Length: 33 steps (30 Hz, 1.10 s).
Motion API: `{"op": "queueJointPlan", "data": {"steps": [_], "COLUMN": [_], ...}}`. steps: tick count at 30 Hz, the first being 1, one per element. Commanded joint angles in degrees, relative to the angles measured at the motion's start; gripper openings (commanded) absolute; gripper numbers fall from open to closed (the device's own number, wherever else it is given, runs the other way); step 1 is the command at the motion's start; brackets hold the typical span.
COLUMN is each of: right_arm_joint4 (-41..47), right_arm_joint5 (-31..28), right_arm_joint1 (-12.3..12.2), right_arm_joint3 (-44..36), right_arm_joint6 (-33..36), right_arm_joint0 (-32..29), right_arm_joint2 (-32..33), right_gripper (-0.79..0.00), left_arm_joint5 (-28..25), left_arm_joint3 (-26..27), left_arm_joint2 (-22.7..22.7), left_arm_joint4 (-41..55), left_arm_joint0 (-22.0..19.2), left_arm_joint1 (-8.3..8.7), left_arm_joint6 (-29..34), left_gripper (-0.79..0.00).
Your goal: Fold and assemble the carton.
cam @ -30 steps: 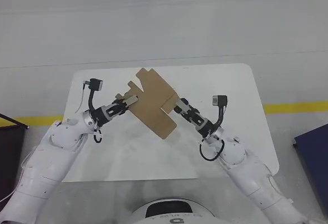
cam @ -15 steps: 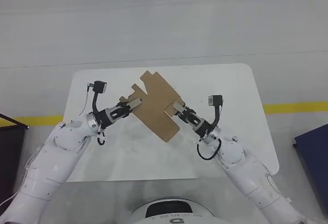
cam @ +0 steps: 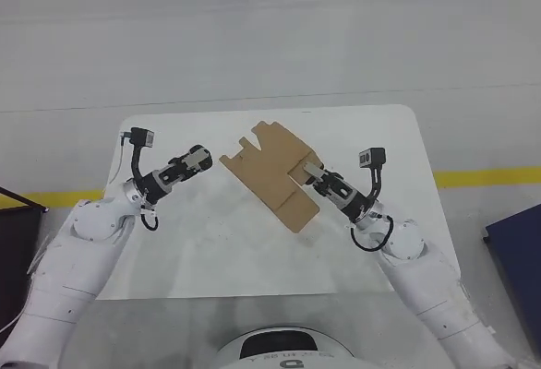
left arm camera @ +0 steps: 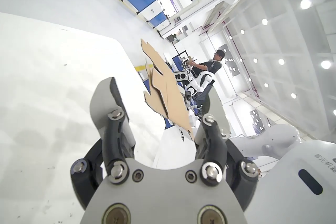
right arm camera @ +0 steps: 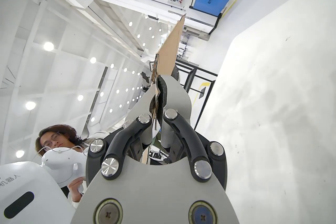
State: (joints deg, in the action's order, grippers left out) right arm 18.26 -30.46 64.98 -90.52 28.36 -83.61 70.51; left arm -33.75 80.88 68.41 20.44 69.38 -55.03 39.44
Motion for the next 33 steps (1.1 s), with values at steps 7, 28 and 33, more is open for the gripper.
{"op": "queueJointPlan", "data": {"steps": [7,28,33], "right_arm_joint4": [0.24,8.78,6.24], "right_arm_joint5": [0.33,3.71,3.69], "right_arm_joint1": [-0.35,-0.90,-0.76], "right_arm_joint3": [-0.65,-1.10,-1.02], "right_arm_joint6": [1.87,15.22,14.22], "right_arm_joint0": [-0.54,0.24,0.69], "right_arm_joint2": [1.84,2.95,2.17], "right_gripper": [-0.785,-0.785,-0.785], "left_arm_joint5": [0.16,-0.80,0.66], "left_arm_joint3": [-3.43,-7.35,-9.70], "left_arm_joint2": [2.68,-4.93,-7.31], "left_arm_joint4": [3.92,17.67,23.30], "left_arm_joint0": [-1.19,-3.61,-5.59], "left_arm_joint1": [0.24,-1.74,-2.68], "left_arm_joint6": [2.57,21.81,28.72], "left_gripper": [0.000,0.000,-0.049]}}
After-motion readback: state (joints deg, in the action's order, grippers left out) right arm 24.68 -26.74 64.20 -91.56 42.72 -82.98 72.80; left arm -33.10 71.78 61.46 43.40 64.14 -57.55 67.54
